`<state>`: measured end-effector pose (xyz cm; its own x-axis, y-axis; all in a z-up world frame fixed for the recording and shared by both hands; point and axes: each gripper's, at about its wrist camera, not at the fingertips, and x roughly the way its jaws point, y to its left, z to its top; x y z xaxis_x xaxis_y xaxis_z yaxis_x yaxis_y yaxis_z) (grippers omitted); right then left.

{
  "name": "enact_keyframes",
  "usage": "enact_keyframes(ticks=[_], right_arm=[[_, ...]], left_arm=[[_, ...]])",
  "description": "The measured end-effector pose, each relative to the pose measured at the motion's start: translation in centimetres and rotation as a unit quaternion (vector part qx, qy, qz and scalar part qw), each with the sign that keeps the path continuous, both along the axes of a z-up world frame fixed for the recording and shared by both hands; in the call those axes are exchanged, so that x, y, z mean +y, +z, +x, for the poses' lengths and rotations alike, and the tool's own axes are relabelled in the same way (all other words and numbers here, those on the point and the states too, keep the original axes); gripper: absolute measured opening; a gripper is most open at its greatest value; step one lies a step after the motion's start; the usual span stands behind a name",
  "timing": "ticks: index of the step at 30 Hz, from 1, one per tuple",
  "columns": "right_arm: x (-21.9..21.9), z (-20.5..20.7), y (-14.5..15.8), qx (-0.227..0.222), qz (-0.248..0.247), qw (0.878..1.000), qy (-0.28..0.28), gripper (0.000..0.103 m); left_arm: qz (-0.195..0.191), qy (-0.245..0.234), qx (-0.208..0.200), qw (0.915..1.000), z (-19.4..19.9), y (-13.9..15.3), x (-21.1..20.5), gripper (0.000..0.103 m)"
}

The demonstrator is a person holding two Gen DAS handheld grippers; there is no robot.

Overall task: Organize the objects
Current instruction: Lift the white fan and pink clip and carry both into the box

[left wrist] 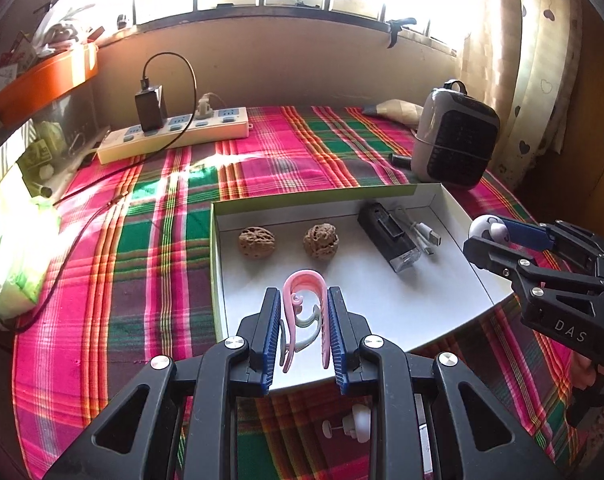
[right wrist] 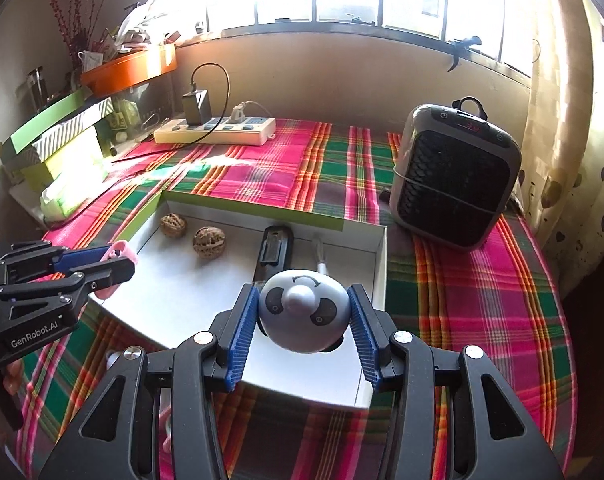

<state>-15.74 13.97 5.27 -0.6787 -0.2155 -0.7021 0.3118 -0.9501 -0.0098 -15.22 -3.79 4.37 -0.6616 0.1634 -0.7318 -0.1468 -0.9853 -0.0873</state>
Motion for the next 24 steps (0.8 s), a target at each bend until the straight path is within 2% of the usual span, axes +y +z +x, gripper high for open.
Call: enact_keyframes(ticks=[13, 24], right_arm=[[0.0, -4.6, -1.3, -0.023, -0.002, 1.000, -0.014, 0.047], [-0.2, -7.0, -2.1, -0.037, 0.005, 0.999, -0.025, 0.047]], left_arm=[[0.004, 0.013, -0.019, 0.9997, -3.1, -1.1, -0.4, 0.021], [0.005, 0.021, -0.031, 0.9993, -4.6, -2.0, -0.7, 0.021]])
